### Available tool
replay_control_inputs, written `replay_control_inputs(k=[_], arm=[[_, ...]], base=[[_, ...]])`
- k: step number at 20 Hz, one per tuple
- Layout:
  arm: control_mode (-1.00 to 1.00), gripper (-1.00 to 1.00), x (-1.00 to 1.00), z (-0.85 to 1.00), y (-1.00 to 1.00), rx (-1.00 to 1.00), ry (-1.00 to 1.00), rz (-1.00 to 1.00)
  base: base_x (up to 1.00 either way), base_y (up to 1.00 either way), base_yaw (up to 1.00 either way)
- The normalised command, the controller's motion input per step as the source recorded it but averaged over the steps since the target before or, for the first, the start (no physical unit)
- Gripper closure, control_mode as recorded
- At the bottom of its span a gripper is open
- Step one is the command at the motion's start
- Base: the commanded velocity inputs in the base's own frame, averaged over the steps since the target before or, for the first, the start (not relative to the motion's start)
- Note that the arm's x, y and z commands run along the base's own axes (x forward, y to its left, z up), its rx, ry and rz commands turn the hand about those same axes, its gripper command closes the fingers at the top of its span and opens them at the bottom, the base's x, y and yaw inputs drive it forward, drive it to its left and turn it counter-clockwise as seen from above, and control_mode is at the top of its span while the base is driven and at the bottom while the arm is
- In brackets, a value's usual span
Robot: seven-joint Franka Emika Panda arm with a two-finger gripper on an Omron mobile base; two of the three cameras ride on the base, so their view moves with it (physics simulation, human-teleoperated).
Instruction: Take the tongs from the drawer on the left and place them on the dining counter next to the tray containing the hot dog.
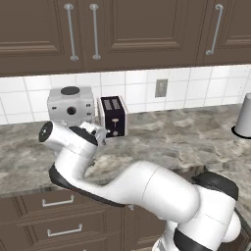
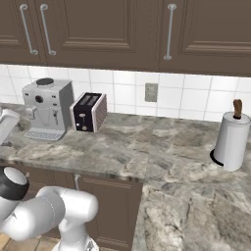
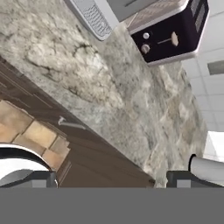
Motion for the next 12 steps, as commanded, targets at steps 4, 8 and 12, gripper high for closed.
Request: replay_control_inputs(k=[4,8,12], arm=[[-1.0,-1.0,0.0,-0.1,0.4,-0.11,-0.08,0.09],[-1.0,-1.0,0.0,-0.1,0.39,-0.1,-0.1,0.08],[-1.0,-1.0,0.0,-0.1,0.27,-0.06,-0.02,0.09]], base=[[0.0,0.0,0.0],[0.0,0.0,0.0],[0.0,0.0,0.0]])
